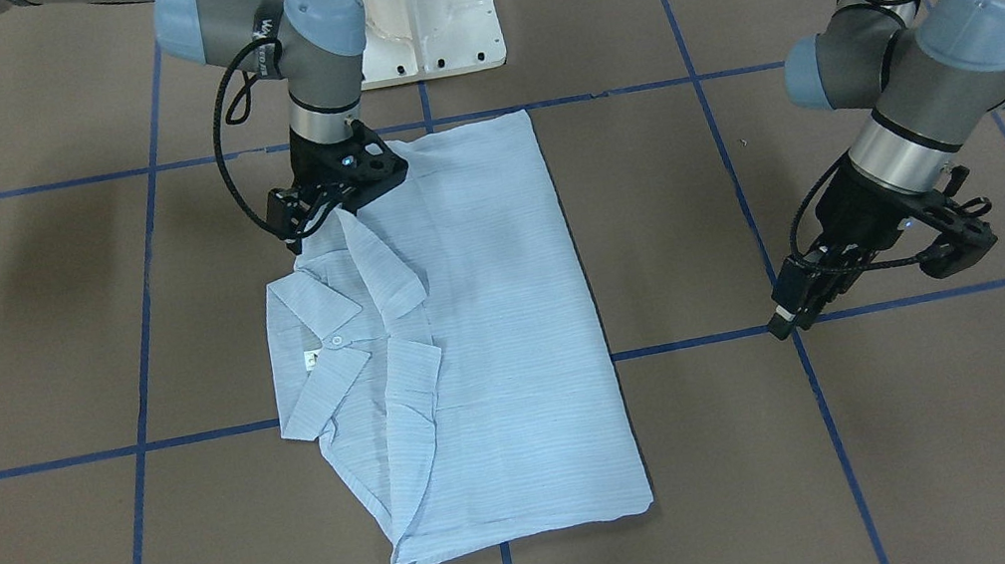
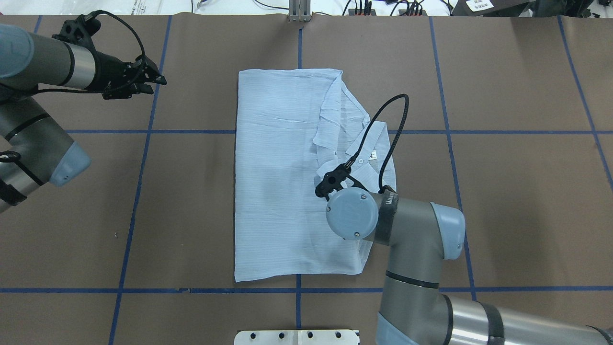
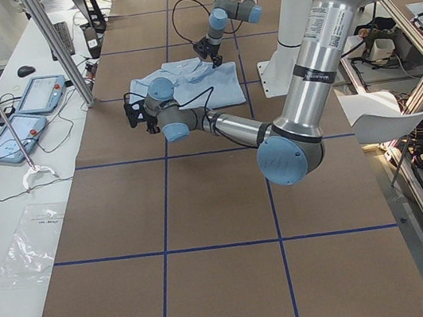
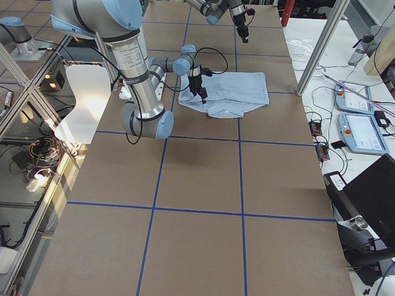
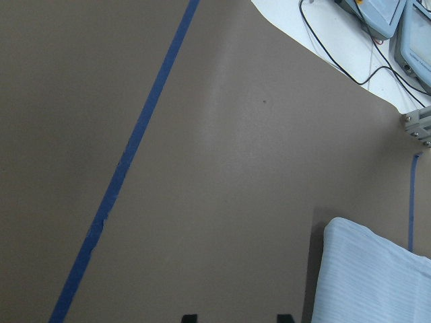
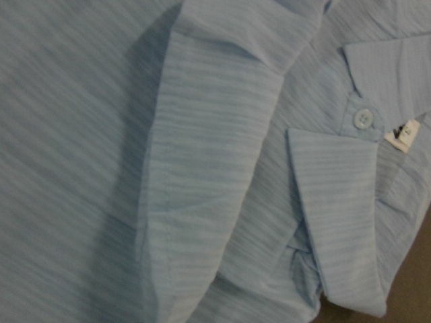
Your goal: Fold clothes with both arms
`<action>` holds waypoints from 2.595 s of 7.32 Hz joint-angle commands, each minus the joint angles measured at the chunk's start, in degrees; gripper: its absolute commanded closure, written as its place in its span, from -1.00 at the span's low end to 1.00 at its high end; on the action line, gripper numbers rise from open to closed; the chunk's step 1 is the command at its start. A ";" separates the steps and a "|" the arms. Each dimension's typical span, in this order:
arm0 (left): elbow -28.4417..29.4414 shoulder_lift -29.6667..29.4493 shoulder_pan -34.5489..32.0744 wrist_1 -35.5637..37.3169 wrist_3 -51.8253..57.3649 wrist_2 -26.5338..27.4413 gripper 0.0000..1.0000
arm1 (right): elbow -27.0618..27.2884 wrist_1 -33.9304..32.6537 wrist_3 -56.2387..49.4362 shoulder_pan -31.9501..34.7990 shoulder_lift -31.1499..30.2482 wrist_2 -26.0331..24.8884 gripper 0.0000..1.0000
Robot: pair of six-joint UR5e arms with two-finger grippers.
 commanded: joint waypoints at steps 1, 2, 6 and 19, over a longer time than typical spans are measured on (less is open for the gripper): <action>-1.41 -0.11 0.00 0.60 -0.18 -0.28 0.00 | 6.72 -0.14 -0.47 0.90 -6.78 0.36 -1.00; -1.59 -0.11 0.00 0.60 -0.18 -0.19 0.00 | 6.83 -0.14 0.23 0.98 -8.45 0.28 -1.00; -2.12 0.07 0.00 0.69 -0.27 -0.19 0.00 | 6.92 0.30 5.95 2.12 -6.64 0.37 -1.00; -3.87 0.15 -0.09 0.78 -0.18 -0.19 0.00 | -15.61 14.02 0.49 18.82 7.36 8.89 -1.00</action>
